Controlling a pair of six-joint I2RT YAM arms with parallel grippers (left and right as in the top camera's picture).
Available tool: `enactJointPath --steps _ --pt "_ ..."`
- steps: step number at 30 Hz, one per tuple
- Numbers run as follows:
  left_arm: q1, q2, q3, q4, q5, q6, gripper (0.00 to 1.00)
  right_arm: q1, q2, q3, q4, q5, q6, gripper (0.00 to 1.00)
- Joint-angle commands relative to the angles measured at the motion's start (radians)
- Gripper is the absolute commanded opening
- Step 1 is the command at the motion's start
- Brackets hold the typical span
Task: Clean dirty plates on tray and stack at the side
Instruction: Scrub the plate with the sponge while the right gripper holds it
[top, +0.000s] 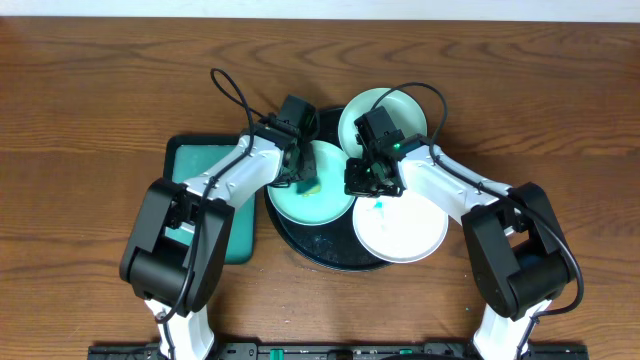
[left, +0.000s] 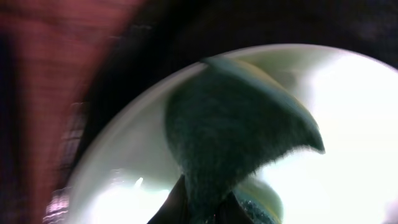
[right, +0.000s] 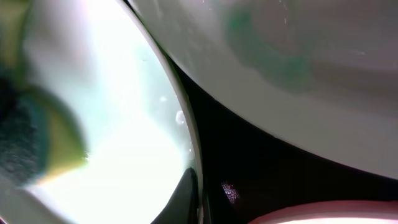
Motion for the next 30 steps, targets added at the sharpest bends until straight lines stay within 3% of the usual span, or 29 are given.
enactJointPath --steps 1,4,8,15,19,30 --pt "0.083 0.087 -0.075 -0.143 -0.397 -0.056 0.07 0.011 0.035 -0.039 -0.05 0.041 0.011 0.01" --pt "0.083 0.087 -0.073 -0.251 -0.38 -0.107 0.07 0.011 0.035 -0.039 -0.05 0.04 0.011 0.01" --pt "0.082 0.087 -0.073 -0.32 -0.216 -0.06 0.07 0.011 0.035 -0.039 -0.05 0.04 0.011 0.01" --pt "0.053 0.087 -0.069 -0.317 0.25 0.24 0.07 0.011 0.035 -0.039 -0.057 0.04 0.011 0.01" --pt "0.009 0.087 -0.069 -0.275 0.437 0.329 0.07 0.011 0.035 -0.039 -0.056 0.04 0.011 0.01" --pt "-0.129 0.087 -0.069 -0.097 0.494 0.229 0.07 0.011 0.035 -0.039 -0.06 0.04 0.01 0.01"
